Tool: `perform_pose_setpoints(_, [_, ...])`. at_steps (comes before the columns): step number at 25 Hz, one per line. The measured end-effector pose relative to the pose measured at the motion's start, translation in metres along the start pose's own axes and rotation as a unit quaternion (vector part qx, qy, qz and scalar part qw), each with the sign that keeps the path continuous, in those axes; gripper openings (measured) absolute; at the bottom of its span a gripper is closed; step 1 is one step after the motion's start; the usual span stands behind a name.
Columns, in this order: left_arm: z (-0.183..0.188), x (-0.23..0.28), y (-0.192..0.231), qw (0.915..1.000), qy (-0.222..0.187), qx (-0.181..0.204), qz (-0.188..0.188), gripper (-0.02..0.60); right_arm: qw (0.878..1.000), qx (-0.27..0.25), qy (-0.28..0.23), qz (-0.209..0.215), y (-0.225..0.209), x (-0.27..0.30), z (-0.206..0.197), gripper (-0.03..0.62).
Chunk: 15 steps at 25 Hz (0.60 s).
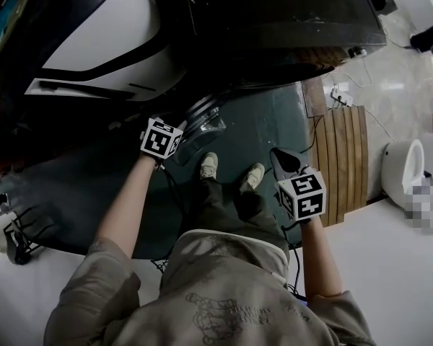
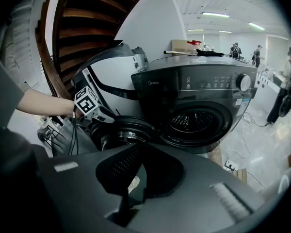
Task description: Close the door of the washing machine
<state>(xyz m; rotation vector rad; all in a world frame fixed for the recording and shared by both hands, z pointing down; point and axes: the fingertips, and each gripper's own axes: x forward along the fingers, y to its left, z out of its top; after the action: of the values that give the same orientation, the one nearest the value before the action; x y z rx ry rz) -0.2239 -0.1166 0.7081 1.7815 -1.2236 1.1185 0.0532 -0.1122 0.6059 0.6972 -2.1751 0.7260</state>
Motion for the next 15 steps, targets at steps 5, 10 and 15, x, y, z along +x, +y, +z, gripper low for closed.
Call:
perform_pose_setpoints(5, [-0.002, 0.001, -0.003, 1.0000, 0.001, -0.002, 0.005, 0.163, 1.000, 0.007, -0.006, -0.009, -0.004, -0.005, -0.003, 0.029])
perform_pose_setpoints(10, [-0.004, 0.001, -0.012, 0.9999, 0.004, -0.012, -0.003, 0.155, 1.000, 0.019, -0.007, -0.019, -0.009, -0.013, -0.010, 0.028])
perform_pose_setpoints(15, [-0.007, 0.002, -0.026, 0.9995, 0.017, -0.023, -0.015, 0.146, 1.000, 0.024, -0.008, -0.019, -0.005, -0.018, -0.018, 0.028])
